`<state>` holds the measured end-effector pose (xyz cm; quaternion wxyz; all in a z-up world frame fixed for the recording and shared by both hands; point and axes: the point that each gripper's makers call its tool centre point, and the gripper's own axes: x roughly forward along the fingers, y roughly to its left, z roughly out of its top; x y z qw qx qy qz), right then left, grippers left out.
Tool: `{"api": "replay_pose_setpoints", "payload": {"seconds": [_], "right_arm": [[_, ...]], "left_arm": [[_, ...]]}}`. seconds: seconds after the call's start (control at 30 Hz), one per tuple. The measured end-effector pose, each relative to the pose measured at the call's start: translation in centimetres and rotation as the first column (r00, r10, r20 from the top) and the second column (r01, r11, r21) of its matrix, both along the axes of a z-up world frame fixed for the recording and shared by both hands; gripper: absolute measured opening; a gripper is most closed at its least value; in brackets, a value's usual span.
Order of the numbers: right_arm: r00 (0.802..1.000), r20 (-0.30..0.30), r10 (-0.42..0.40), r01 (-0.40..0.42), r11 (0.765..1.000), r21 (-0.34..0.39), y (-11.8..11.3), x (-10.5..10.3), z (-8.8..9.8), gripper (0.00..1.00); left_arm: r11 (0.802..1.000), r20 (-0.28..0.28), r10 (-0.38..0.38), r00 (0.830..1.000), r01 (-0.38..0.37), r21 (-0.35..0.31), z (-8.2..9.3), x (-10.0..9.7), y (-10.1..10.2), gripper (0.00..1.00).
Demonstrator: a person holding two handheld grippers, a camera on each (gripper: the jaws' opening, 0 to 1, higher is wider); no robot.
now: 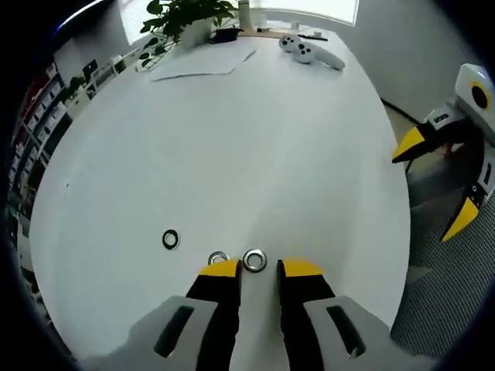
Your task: Place the washer onto the threaded stud by aligning its center hole with the stud, sliding it down to the base, and recovering from edge contact or off-axis alignment until the washer reaches the visible bottom stop.
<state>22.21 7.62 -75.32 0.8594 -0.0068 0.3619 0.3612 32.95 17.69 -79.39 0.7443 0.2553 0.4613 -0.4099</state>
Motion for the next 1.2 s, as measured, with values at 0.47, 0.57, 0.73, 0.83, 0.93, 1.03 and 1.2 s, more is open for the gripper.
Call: {"api": "replay_pose_setpoints", "payload": {"seconds": [0.47, 0.57, 0.73, 0.83, 0.93, 1.03, 1.2], "right_arm": [[1.000, -0.011, 0.017, -0.017, 1.000, -0.009, 0.10, -0.25, -0.19, 0.62], [1.000, -0.012, 0.018, -0.018, 1.000, -0.012, 0.09, -0.26, -0.22, 0.62], [1.000, -0.012, 0.016, -0.016, 1.000, -0.012, 0.05, -0.23, -0.23, 0.62], [1.000, -0.011, 0.013, -0.013, 1.000, -0.012, 0.00, -0.20, -0.22, 0.62], [1.000, -0.010, 0.010, -0.010, 1.000, -0.011, -0.01, -0.17, -0.21, 0.62], [1.000, -0.008, 0.008, -0.008, 1.000, -0.010, 0.00, -0.15, -0.17, 0.62], [1.000, -0.006, 0.007, -0.007, 1.000, -0.008, 0.03, -0.12, -0.12, 0.62]], "left_arm": [[0.999, -0.008, -0.015, 1.000, 0.015, 0.030, -0.08, 0.18, -0.40, 0.15], [0.999, -0.023, -0.008, 1.000, 0.009, 0.050, -0.10, 0.18, -0.43, 0.15], [0.995, -0.046, -0.015, 0.999, 0.019, 0.100, -0.14, 0.15, -0.40, 0.13], [0.992, -0.043, -0.041, 0.998, 0.045, 0.114, -0.20, 0.14, -0.37, 0.10], [0.993, -0.046, -0.033, 0.998, 0.039, 0.113, -0.17, 0.17, -0.32, 0.10], [0.991, -0.037, -0.050, 0.998, 0.054, 0.121, -0.18, 0.08, -0.36, 0.10], [0.995, 0.029, -0.076, 0.997, 0.074, 0.066, -0.02, 0.20, -0.79, 0.09]]}}
